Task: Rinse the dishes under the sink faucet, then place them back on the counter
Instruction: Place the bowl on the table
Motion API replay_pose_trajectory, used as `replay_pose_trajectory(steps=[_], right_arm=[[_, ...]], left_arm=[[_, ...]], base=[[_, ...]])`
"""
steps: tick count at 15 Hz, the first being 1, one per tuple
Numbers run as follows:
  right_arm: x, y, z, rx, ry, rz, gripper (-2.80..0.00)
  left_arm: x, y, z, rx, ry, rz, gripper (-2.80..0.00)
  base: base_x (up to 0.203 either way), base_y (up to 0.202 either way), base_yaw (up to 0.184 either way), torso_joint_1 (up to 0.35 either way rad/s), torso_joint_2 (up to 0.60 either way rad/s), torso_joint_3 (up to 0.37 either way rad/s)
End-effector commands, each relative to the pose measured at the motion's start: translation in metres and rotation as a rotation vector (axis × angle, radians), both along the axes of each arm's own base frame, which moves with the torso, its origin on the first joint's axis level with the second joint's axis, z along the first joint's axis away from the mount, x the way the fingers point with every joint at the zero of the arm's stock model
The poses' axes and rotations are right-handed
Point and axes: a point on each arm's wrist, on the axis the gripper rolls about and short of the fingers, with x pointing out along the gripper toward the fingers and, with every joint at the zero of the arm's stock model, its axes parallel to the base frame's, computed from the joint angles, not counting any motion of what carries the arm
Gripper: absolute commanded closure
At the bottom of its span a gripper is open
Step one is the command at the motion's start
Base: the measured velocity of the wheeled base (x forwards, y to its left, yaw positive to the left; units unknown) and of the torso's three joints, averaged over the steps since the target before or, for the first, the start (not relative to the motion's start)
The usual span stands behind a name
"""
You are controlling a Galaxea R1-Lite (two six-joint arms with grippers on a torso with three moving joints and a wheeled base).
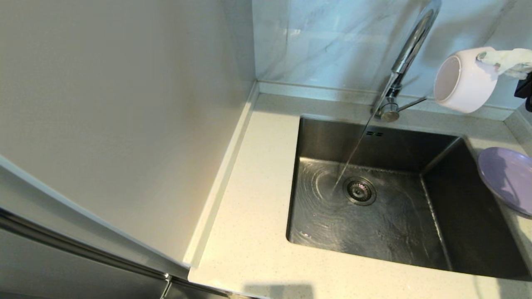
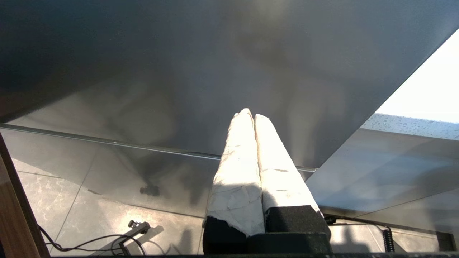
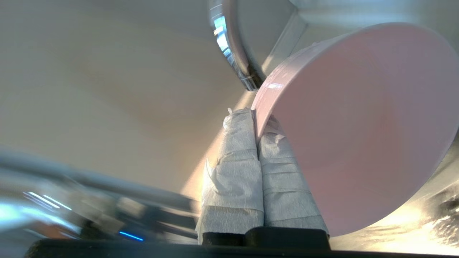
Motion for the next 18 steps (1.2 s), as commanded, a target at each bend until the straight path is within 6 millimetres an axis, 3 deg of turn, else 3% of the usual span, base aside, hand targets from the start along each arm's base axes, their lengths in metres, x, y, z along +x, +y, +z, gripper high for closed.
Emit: replay_pose_trajectory(steps=[1,4,5,7,9,10,11,14,18], right_arm=[[0.002,0.011,-0.002,-0.229,-0.294,0.014,0.0],[0.011,0.011,-0.011,-0.237,-0.249,-0.172,0.0],[0.015,0.013,-0.015,-0.209,-0.131,-0.259,0.0],[0.02,0.021,-0.031,-0.199,0.271,-0.503,0.0],[0.016,0.031,-0.058,-0.366,0.623,-0.826,0.0],[0.017,0.035,-0.067,-0.493,0.68,-0.937,0.0],[0.02,0.035,-0.07,-0.626,0.637,-0.983,0.0],[0.046,0.021,-0.06,-0.931,0.196,-1.027,0.0],[0.059,0.008,-0.065,-0.997,0.132,-1.046,0.0]], left_arm=[[0.0,0.0,0.0,0.0,0.0,-0.001,0.0],[0.0,0.0,0.0,0.0,0.0,-0.001,0.0],[0.0,0.0,0.0,0.0,0.0,0.0,0.0],[0.0,0.0,0.0,0.0,0.0,0.0,0.0],[0.0,0.0,0.0,0.0,0.0,0.0,0.0],[0.0,0.0,0.0,0.0,0.0,0.0,0.0],[0.0,0.0,0.0,0.0,0.0,-0.001,0.0],[0.0,0.0,0.0,0.0,0.0,-0.001,0.0],[0.0,0.0,0.0,0.0,0.0,0.0,0.0]], base=[[0.0,0.0,0.0,0.0,0.0,0.0],[0.0,0.0,0.0,0.0,0.0,0.0],[0.0,0.0,0.0,0.0,0.0,0.0],[0.0,0.0,0.0,0.0,0.0,0.0],[0.0,0.0,0.0,0.0,0.0,0.0],[0.0,0.0,0.0,0.0,0.0,0.0],[0.0,0.0,0.0,0.0,0.0,0.0],[0.0,0.0,0.0,0.0,0.0,0.0],[0.0,0.0,0.0,0.0,0.0,0.0]])
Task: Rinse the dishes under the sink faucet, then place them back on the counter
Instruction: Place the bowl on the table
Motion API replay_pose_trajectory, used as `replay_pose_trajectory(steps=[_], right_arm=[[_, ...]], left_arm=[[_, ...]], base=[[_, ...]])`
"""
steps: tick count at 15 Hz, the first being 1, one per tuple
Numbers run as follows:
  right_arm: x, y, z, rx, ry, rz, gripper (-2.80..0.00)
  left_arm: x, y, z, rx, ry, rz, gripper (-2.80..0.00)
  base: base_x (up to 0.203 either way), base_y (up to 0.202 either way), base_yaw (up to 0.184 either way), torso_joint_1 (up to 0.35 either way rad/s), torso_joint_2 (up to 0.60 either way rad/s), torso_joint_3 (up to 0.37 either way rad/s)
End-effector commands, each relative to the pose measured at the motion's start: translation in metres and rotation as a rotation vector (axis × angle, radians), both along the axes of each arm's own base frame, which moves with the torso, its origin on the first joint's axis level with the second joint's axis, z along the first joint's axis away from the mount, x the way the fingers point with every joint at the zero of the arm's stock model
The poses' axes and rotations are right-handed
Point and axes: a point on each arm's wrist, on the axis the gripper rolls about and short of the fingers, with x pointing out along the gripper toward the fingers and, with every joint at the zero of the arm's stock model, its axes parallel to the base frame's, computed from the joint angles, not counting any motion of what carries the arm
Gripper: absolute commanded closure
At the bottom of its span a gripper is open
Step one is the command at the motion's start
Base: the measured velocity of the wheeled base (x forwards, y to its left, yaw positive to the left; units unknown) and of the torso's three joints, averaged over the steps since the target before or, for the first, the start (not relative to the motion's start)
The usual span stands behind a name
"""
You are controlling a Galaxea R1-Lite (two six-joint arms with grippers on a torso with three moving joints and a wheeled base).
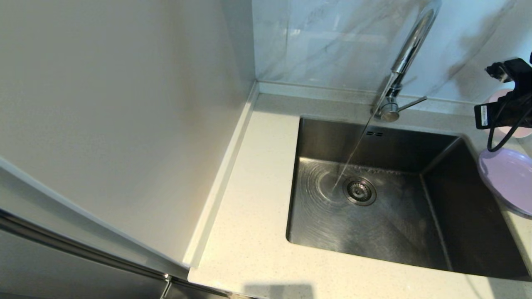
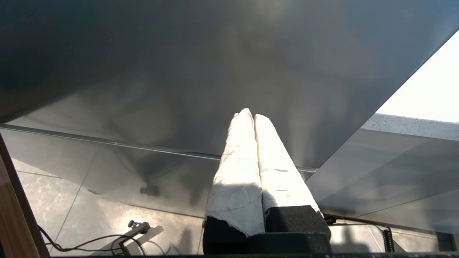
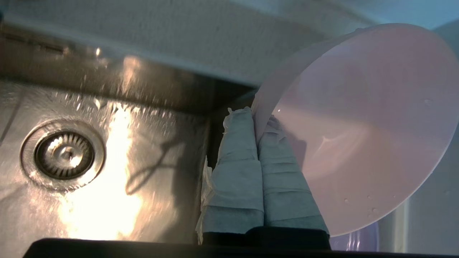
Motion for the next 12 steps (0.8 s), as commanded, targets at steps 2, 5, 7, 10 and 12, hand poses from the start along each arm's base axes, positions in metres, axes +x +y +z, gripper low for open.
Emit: replay_pose_trajectory(steps=[2,5,7,10,12], right_arm=[[0.017,-0.01,-0.011,-0.035,-0.005,-0.003,0.0],[0.038,-0.03,-0.033,-0.116,0.024,-0.009,0.0],[0.054,-0.043,-0.057,-0.127,0.059,-0.017,0.0],[0.068,-0.057,-0.076,-0.158,0.06,-0.027,0.0],[0.072,-0.06,-0.078,-0.166,0.06,-0.027,0.0]], left_arm=[[0.0,0.0,0.0,0.0,0.0,0.0,0.0],[0.0,0.0,0.0,0.0,0.0,0.0,0.0],[0.0,0.0,0.0,0.0,0.0,-0.001,0.0],[0.0,0.0,0.0,0.0,0.0,0.0,0.0],[0.0,0.0,0.0,0.0,0.0,0.0,0.0]], base=[[0.0,0.0,0.0,0.0,0.0,0.0],[0.0,0.0,0.0,0.0,0.0,0.0],[0.0,0.0,0.0,0.0,0.0,0.0],[0.0,0.0,0.0,0.0,0.0,0.0],[0.0,0.0,0.0,0.0,0.0,0.0]])
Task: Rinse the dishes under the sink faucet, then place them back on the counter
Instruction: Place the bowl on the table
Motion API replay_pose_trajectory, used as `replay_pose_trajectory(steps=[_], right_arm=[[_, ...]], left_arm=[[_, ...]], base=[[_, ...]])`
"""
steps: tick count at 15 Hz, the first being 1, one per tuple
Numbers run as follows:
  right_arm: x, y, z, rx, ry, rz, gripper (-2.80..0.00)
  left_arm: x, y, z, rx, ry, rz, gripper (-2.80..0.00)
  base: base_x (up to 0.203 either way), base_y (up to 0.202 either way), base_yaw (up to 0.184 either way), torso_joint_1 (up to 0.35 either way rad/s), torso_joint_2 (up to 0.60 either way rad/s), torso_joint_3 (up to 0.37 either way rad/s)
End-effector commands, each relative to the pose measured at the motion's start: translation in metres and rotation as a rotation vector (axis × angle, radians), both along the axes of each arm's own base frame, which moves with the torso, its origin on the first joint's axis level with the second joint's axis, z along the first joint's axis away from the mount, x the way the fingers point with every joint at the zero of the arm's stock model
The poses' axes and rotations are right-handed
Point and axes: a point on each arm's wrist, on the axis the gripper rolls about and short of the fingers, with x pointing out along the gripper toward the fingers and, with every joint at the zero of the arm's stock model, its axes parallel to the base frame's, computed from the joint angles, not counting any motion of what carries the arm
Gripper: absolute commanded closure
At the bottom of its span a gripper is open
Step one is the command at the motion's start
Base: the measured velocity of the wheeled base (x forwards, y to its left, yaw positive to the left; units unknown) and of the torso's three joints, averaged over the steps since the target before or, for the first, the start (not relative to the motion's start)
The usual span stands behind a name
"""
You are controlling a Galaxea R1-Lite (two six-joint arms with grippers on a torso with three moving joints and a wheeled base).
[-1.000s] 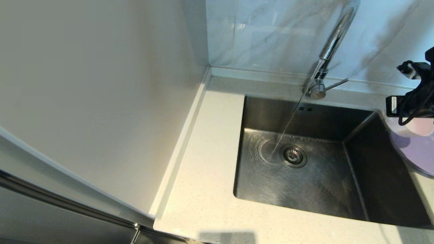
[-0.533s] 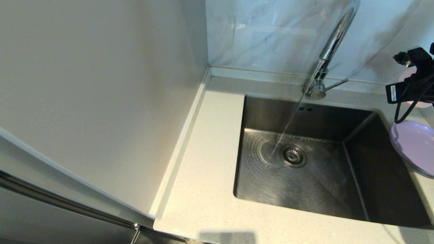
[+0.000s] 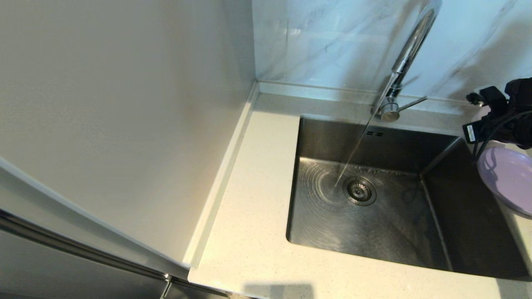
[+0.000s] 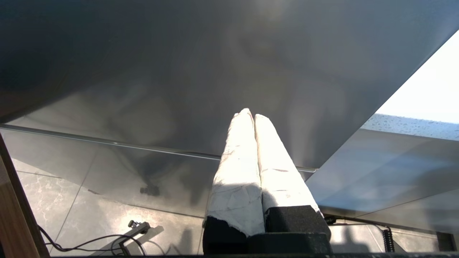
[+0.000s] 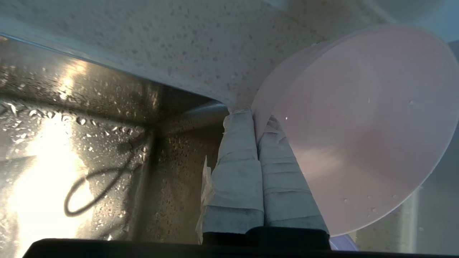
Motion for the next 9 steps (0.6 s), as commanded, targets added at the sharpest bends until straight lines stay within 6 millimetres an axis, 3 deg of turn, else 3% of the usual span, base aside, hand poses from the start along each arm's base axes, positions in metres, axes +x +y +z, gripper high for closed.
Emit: replay_pose_trajectory(steps=[1,6,7,9], right_arm=[[0.0091,-0.0051,-0.0136,0.001,0.022,-0.002,0.0],[0.0096,-0.0045,-0.0116,-0.022,0.023,0.007,0.0],[0.0098,-0.0045,-0.0103,-0.021,0.017,0.007,-2.8],[0.01,-0.005,-0.0086,-0.023,0.003,0.005,-2.8]], left_arm=[[0.0,0.0,0.0,0.0,0.0,0.001,0.0],[0.0,0.0,0.0,0.0,0.0,0.001,0.0],[0.0,0.0,0.0,0.0,0.0,0.0,0.0],[0.0,0.0,0.0,0.0,0.0,0.001,0.0]], base=[[0.0,0.0,0.0,0.0,0.0,0.0],[0.0,0.0,0.0,0.0,0.0,0.0],[0.0,0.0,0.0,0.0,0.0,0.0],[0.0,0.0,0.0,0.0,0.0,0.0]])
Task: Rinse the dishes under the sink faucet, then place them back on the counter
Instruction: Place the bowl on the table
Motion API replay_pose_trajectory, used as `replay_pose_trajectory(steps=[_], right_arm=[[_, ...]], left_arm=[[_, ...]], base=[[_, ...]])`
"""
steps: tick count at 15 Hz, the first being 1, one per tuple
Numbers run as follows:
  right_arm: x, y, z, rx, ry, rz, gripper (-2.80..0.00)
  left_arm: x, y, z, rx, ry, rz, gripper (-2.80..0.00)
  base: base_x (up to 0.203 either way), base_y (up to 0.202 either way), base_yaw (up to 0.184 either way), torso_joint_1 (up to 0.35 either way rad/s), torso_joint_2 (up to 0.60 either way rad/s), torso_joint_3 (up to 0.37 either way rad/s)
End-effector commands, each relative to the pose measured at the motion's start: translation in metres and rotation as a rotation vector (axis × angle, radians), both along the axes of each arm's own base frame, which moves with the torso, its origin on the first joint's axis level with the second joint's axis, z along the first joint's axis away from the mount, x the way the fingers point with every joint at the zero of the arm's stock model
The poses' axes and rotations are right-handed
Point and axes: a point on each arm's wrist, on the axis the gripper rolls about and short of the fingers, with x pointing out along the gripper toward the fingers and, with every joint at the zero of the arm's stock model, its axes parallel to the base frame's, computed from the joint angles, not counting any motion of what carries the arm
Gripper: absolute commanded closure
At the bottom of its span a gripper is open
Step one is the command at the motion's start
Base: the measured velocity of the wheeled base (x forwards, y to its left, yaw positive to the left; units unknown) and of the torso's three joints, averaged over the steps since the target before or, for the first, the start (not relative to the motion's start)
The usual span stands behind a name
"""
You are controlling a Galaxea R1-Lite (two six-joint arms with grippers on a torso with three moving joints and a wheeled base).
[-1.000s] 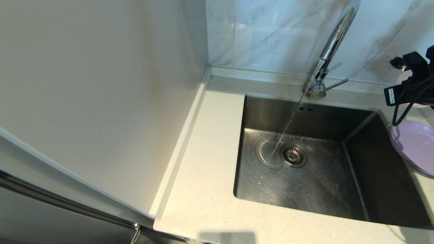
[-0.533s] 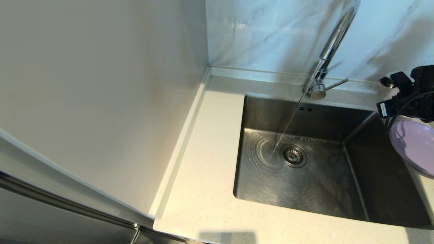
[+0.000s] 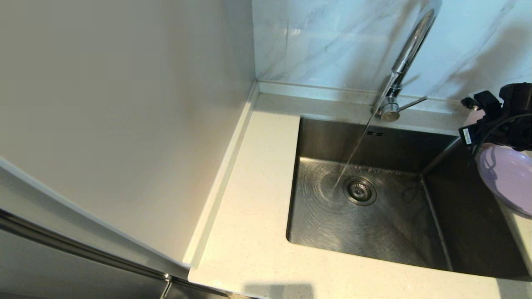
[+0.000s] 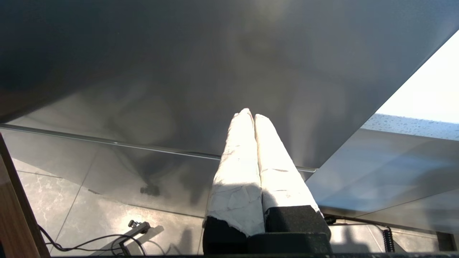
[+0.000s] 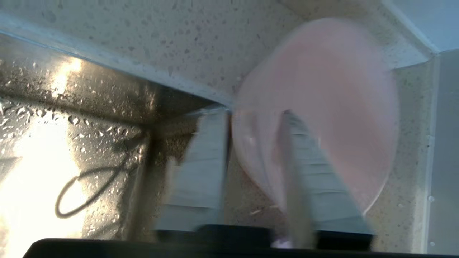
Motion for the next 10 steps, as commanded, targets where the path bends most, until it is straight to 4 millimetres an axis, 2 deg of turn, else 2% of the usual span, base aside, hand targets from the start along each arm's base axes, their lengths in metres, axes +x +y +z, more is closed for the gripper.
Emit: replay_pose_trajectory(steps=[1,4,6,8,10], right_arm=[[0.001,-0.001,0.003,-0.015,-0.031,-0.001,-2.8],[0.0,-0.006,0.007,-0.025,-0.063,-0.009,-2.8],[-0.007,-0.011,0.018,-0.028,-0.085,-0.009,-2.8],[-0.024,-0.01,0.038,0.0,-0.125,0.039,-2.8],[-0.051,-0.006,0.062,0.033,-0.148,0.07,-2.8]], left_arm=[[0.0,0.0,0.0,0.0,0.0,0.0,0.0],[0.0,0.0,0.0,0.0,0.0,-0.001,0.0],[0.0,0.0,0.0,0.0,0.0,0.0,0.0],[0.0,0.0,0.0,0.0,0.0,0.0,0.0],[0.0,0.0,0.0,0.0,0.0,-0.001,0.0]], base=[[0.0,0.0,0.0,0.0,0.0,0.0],[0.0,0.0,0.0,0.0,0.0,0.0],[0.0,0.0,0.0,0.0,0.0,0.0],[0.0,0.0,0.0,0.0,0.0,0.0],[0.0,0.0,0.0,0.0,0.0,0.0]])
